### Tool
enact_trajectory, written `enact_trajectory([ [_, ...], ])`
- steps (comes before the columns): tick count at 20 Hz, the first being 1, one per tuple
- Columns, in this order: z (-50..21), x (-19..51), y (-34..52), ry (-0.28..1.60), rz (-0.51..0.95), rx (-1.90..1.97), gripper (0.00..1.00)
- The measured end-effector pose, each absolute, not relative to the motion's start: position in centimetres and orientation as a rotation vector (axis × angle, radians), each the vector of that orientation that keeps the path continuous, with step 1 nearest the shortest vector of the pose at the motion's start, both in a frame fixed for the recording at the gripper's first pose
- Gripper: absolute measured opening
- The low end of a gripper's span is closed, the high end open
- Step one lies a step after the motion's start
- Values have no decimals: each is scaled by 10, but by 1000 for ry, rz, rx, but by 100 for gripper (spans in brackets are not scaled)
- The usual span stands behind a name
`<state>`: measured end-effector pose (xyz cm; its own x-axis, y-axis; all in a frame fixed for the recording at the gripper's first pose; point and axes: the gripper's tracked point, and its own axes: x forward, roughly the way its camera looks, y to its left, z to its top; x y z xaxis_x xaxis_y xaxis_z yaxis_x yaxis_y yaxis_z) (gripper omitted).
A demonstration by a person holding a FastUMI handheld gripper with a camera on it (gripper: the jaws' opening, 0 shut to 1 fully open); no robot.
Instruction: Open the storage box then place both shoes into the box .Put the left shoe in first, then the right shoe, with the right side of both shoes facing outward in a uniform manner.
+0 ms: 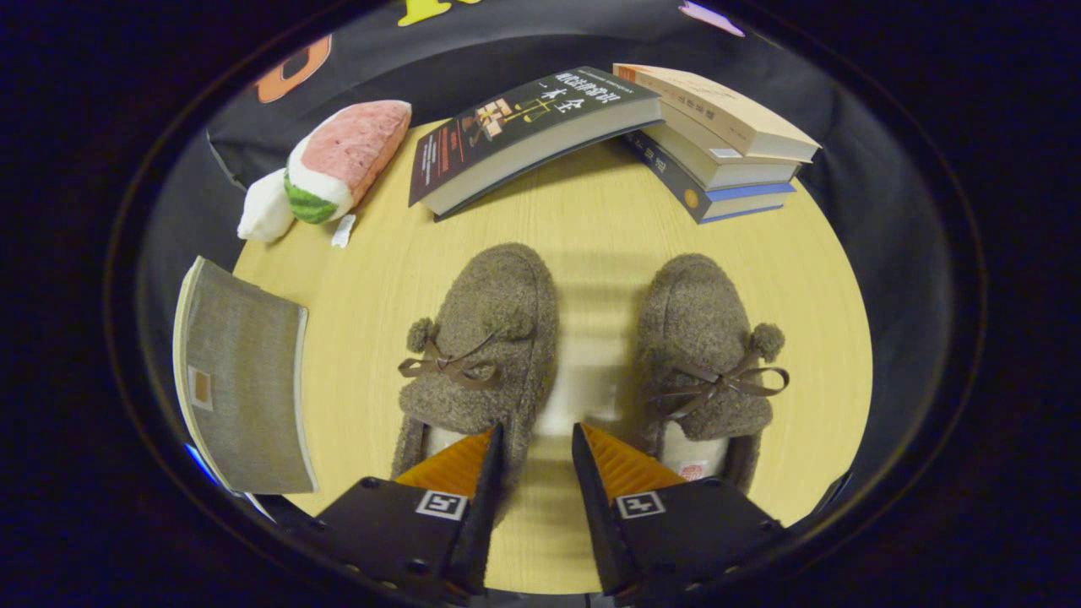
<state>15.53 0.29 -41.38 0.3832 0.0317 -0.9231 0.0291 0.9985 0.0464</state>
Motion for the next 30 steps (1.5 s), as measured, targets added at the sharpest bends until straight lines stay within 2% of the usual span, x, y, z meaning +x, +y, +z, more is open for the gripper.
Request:
enact_trajectory([
  [1, -415, 155, 5, 1180, 9, 55, 42],
  [2, -417, 155, 5, 1181, 16, 51, 42],
  [5, -424, 154, 10, 1202, 30, 95, 14],
  [7, -421, 155, 11, 1220, 35, 109, 15],
  [8, -421, 155, 10, 1221, 36, 113, 1],
  [13, -397, 149, 7, 1196, 34, 118, 1],
  [18, -346, 141, 37, 1155, 99, 193, 1],
  [26, -244, 122, 170, 1068, 290, 324, 0],
  [30, -232, 108, 254, 1087, 402, 357, 0],
])
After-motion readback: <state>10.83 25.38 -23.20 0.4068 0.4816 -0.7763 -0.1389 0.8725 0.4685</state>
